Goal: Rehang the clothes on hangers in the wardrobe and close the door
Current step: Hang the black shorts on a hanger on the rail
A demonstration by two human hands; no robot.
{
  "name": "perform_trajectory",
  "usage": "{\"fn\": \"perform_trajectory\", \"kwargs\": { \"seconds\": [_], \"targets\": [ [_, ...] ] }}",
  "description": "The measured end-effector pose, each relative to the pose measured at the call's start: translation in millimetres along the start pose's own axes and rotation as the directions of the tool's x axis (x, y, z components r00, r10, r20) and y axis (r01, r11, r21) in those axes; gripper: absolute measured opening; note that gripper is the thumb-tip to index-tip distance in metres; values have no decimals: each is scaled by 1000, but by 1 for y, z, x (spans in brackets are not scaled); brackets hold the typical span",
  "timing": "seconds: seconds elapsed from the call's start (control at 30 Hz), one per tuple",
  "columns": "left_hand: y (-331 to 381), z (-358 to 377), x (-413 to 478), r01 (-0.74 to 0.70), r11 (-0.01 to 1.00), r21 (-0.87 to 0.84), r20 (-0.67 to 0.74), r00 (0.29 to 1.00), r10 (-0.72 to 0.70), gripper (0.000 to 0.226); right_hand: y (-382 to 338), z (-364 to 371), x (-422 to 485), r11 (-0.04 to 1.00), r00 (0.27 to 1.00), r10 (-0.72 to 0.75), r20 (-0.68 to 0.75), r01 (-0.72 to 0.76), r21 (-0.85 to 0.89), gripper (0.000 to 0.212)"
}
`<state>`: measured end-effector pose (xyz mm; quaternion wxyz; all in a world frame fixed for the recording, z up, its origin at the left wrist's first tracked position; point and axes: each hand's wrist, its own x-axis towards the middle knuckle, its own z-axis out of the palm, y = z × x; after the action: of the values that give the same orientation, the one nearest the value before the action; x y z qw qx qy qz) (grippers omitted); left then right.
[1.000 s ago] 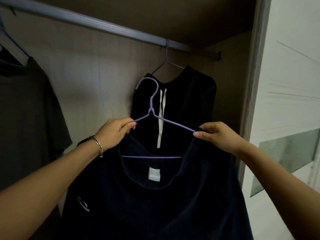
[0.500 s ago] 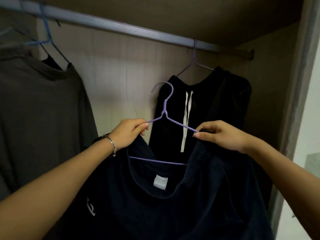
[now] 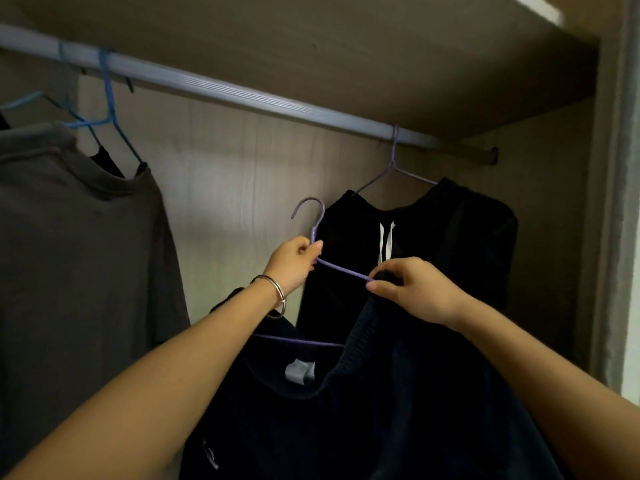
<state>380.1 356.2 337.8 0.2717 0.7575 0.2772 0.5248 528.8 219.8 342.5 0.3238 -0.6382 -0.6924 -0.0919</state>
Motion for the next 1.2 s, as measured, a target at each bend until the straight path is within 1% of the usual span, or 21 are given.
{"fn": "perform_trajectory", "kwargs": {
  "seconds": [0.07, 0.13, 0.2, 0.33, 0.4, 0.43, 0.5, 0.6, 0.67, 0.73, 0.77, 0.8, 0.83, 0.87, 0.9, 0.93, 0.97, 1.03, 1.1, 1.2],
  "targets": [
    [-2, -3, 9, 12, 998, -61, -15, 1000, -13, 33, -4, -7, 3, 1000, 997, 20, 77, -20, 9, 33],
    [-1, -6, 19, 18, 994, -110, -26, 999, -21, 33, 0, -20, 4, 997, 981, 74, 176, -80, 24, 47],
    [0, -7, 30, 25, 988, -154, -30, 999, -30, 31, 8, -28, 5, 994, 973, 102, 205, -109, 23, 48],
    [10, -1, 54, 4, 986, -166, -72, 997, -16, 33, 17, -27, 6, 997, 987, 69, 143, -72, 16, 32],
    [19, 3, 67, 3, 985, -174, -102, 995, -21, 35, 15, -26, 9, 995, 991, 66, 119, -74, 66, 28],
    [25, 5, 75, -1, 986, -167, -119, 993, -19, 36, 14, -26, 13, 991, 994, 67, 86, -76, 106, 26],
    [38, 10, 92, -16, 987, -162, -139, 990, -7, 36, 13, -28, 23, 981, 998, 63, -27, -57, 187, 27],
    [61, 20, 120, -13, 992, -124, -161, 987, -7, 30, 12, -40, 40, 972, 984, 76, -158, -37, 233, 26],
    [75, 27, 136, -4, 999, -44, -184, 983, -4, 33, 13, -51, 48, 952, 970, 104, -221, -33, 303, 22],
    [89, 34, 142, 10, 1000, 6, -202, 979, -8, 44, 10, -66, 51, 926, 954, 143, -262, -35, 377, 20],
    [95, 37, 144, 16, 999, -28, -203, 979, -22, 53, 8, -73, 51, 916, 948, 162, -273, -42, 398, 18],
    [100, 42, 147, 32, 991, -132, -195, 979, -58, 59, 6, -81, 52, 908, 944, 179, -276, -51, 415, 17],
    [106, 46, 148, 49, 957, -286, -178, 979, -104, 57, 4, -88, 53, 900, 944, 198, -265, -67, 431, 17],
    [111, 49, 151, 60, 895, -441, -130, 983, -130, 47, 1, -95, 55, 890, 943, 219, -250, -88, 448, 19],
    [116, 52, 154, 66, 833, -549, -78, 989, -130, 31, -2, -100, 60, 884, 942, 237, -236, -108, 455, 19],
    [119, 54, 160, 74, 800, -595, -47, 991, -127, 16, -4, -104, 66, 885, 940, 252, -229, -128, 449, 18],
    [121, 54, 165, 83, 788, -610, -27, 992, -126, 8, -6, -106, 73, 888, 936, 269, -227, -149, 435, 19],
    [118, 53, 175, 109, 773, -625, -8, 989, -145, 4, -8, -107, 89, 892, 929, 299, -217, -191, 410, 24],
    [110, 49, 182, 139, 752, -645, 1, 983, -181, 11, -9, -106, 102, 898, 928, 310, -204, -216, 385, 30],
    [102, 47, 183, 195, 698, -689, 70, 977, -204, 24, -5, -104, 111, 893, 929, 325, -177, -240, 382, 35]
  ]
}}
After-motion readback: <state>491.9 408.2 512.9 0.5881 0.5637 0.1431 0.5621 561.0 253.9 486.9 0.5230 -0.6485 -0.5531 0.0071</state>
